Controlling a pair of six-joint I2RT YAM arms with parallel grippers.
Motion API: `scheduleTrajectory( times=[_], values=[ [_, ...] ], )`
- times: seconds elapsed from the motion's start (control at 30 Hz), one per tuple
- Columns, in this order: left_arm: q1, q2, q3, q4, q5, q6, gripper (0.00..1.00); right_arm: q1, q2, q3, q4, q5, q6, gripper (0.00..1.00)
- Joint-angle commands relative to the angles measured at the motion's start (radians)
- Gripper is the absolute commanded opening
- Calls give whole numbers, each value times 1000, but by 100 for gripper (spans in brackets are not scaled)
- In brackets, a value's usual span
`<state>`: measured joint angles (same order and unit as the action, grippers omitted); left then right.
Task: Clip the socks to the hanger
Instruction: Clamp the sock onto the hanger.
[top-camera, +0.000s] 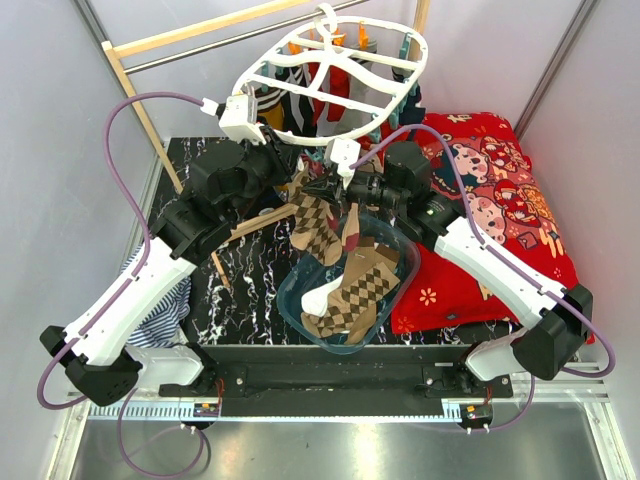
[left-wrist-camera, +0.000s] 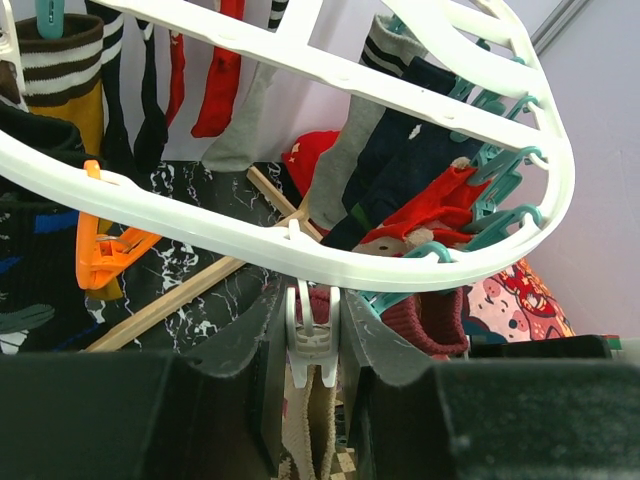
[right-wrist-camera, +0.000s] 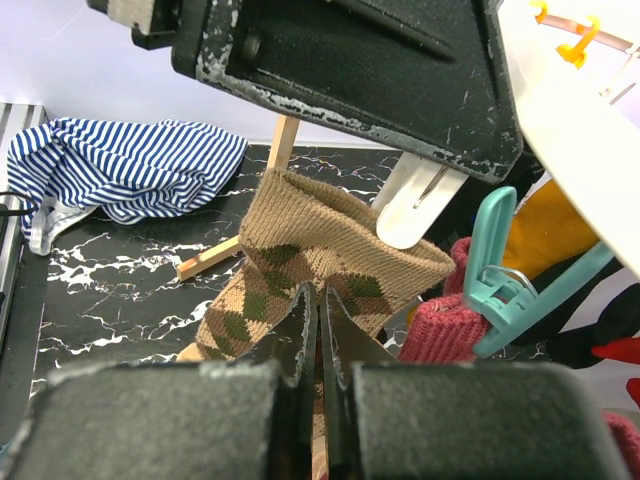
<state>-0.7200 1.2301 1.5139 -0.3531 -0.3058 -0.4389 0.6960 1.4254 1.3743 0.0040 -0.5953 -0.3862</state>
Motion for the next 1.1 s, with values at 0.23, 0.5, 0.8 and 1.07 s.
scheduleTrajectory(
  times=[0.23,0.5,0.8,1.07],
  values=[
    [-1,-35,8,69,34,-9,1,7,-10,17,27,-3,9,0],
    [-1,-38,5,77,48,-15,1,7,-3,16,21,3,4,0],
    [-1,-43,-3,82,48,-17,1,5,-6,16,17,15,-6,0],
    [-1,-38,-3,66,33,15,1,3,-13,31,14,34,-17,0]
  ],
)
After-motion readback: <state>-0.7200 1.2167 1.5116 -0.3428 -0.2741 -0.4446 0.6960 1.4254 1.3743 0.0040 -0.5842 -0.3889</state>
